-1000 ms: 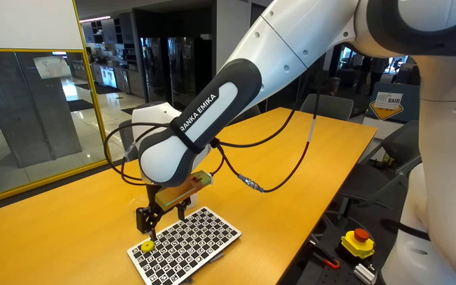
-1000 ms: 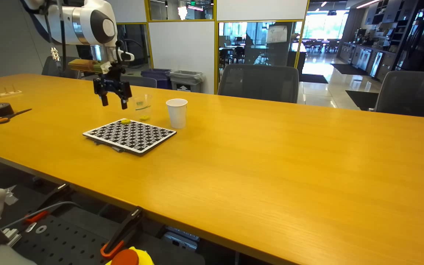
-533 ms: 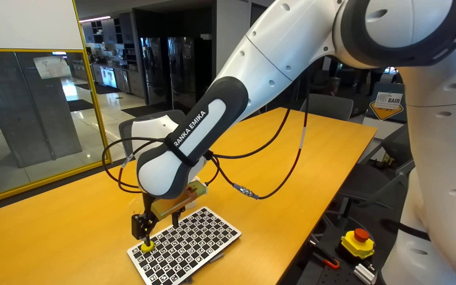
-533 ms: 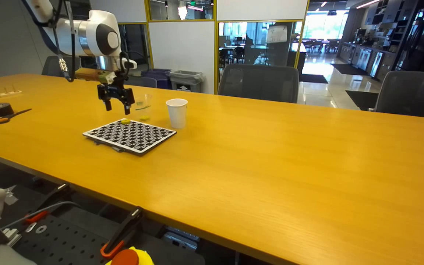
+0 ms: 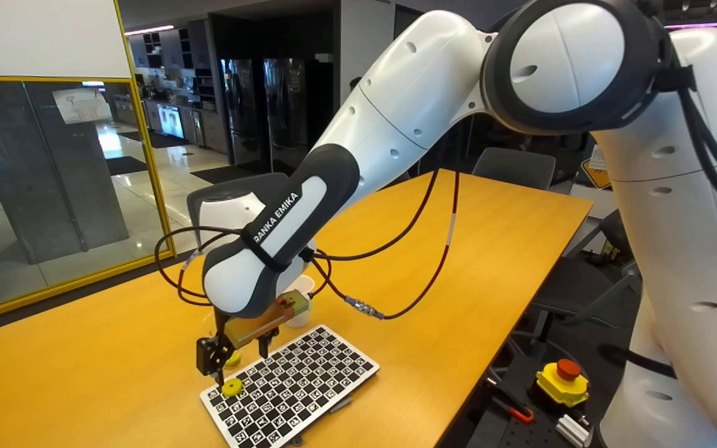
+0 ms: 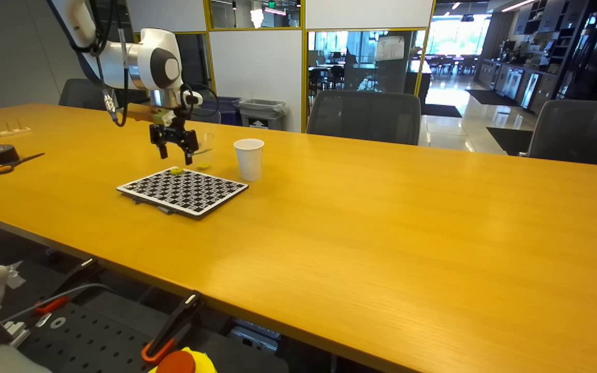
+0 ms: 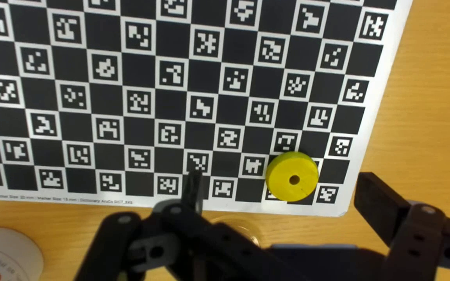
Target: Put the orange rings inside the white cup and the yellow rings inside the clear cup
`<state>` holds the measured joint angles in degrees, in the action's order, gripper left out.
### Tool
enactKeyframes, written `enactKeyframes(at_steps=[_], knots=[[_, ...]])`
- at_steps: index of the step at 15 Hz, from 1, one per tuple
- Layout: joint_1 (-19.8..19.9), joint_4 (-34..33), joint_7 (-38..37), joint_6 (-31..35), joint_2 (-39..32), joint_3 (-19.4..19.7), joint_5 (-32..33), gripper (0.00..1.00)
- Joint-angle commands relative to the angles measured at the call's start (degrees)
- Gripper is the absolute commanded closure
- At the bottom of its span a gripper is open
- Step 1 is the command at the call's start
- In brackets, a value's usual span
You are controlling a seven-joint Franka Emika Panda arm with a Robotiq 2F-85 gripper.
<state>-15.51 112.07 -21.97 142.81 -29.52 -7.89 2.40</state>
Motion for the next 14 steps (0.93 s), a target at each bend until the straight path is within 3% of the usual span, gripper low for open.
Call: enactKeyframes(at_steps=[1, 14], knots=[[-0.47, -2.82, 1.11, 1.81, -2.64, 0.51, -2.14, 0.0], [-1.3, -6.49, 0.75, 1.52, -6.76, 0.78, -3.31, 0.0]])
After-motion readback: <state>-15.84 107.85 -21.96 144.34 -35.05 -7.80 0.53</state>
